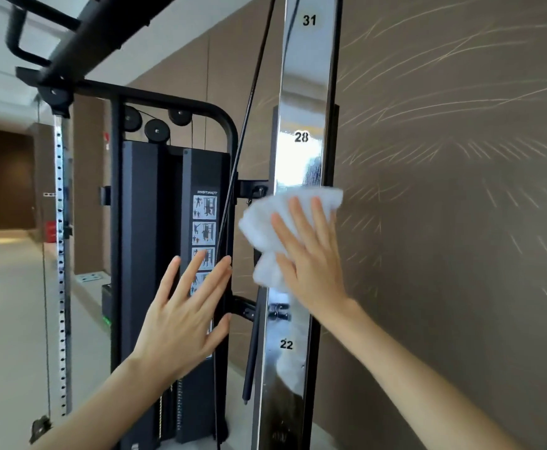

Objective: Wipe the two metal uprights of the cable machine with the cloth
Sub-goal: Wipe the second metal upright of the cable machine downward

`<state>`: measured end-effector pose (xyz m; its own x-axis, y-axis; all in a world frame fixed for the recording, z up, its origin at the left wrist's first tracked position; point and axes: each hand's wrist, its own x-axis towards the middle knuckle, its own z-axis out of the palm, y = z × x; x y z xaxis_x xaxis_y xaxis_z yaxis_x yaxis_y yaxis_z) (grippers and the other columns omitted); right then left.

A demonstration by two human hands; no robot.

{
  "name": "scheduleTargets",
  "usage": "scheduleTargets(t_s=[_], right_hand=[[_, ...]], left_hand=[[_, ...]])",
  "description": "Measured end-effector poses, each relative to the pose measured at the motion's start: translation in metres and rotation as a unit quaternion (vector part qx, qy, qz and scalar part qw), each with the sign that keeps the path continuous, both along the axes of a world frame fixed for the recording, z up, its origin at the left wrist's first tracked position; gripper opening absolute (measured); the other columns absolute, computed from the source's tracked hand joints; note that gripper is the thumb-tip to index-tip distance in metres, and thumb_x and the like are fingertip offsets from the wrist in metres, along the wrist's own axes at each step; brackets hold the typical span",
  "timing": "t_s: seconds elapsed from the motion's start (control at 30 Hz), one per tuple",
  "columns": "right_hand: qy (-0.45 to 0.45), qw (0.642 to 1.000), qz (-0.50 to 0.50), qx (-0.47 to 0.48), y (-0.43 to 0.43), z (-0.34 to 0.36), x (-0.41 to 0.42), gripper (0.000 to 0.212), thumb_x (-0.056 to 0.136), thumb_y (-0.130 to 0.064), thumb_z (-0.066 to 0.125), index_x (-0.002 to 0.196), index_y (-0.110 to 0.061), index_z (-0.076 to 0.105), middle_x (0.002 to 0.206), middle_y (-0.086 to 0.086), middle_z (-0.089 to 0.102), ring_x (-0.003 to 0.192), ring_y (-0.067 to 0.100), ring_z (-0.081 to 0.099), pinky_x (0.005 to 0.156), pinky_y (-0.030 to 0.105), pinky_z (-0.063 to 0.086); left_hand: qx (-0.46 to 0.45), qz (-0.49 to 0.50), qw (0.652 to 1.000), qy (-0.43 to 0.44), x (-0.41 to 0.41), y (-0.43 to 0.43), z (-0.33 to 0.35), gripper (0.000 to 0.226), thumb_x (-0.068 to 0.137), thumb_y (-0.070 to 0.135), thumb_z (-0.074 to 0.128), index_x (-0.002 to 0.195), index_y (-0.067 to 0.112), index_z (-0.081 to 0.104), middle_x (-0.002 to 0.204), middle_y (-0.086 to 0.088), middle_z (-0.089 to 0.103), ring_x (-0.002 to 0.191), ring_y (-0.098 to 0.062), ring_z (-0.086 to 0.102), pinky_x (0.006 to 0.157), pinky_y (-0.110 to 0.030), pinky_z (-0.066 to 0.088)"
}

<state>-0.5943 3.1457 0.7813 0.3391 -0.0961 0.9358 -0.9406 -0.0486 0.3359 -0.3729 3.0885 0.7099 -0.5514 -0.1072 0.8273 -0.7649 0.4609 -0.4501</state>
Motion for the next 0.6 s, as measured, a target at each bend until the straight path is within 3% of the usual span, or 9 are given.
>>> scheduleTargets(t_s=[0.13,0.23,0.4,0.6], right_hand=[[0.066,0.996,-0.051,0.035,0.010,-0.071,-0.005,0.070,0.089,-0.024,0.047,0.151,-0.022,0.017,0.160,0.003,0.005,0.145,0.032,0.004,0.117,0.053,0.003],[0.099,0.992,-0.068,0.039,0.015,-0.041,-0.010,0.057,0.089,-0.026,0.045,0.144,-0.018,0.032,0.153,0.009,0.026,0.145,0.028,0.003,0.117,0.051,0.004],[-0.005,0.998,-0.062,0.002,0.006,0.035,0.000,0.047,0.094,-0.025,0.045,0.139,-0.013,0.045,0.149,0.018,0.034,0.140,0.039,0.019,0.115,0.054,0.007],[0.077,0.988,-0.131,0.028,0.008,-0.053,0.003,0.054,0.093,-0.035,0.047,0.143,-0.018,0.038,0.152,0.014,0.027,0.144,0.034,0.009,0.116,0.056,0.005]], left_hand=[[0.013,0.007,1.000,-0.005,0.000,0.000,-0.011,0.064,0.096,0.046,0.036,0.145,0.006,0.046,0.156,-0.006,0.036,0.145,-0.035,0.026,0.118,-0.056,0.018],[0.004,0.010,1.000,-0.018,0.004,0.000,-0.011,0.065,0.096,0.047,0.035,0.148,0.009,0.041,0.157,-0.004,0.033,0.145,-0.037,0.025,0.118,-0.057,0.018],[-0.007,0.017,1.000,-0.009,0.010,-0.004,-0.013,0.067,0.096,0.047,0.036,0.153,0.013,0.031,0.162,-0.002,0.022,0.147,-0.036,0.023,0.118,-0.057,0.019],[-0.012,-0.005,1.000,0.012,0.009,-0.013,-0.016,0.068,0.097,0.048,0.036,0.155,0.015,0.026,0.164,0.001,0.016,0.149,-0.034,0.020,0.119,-0.056,0.016]])
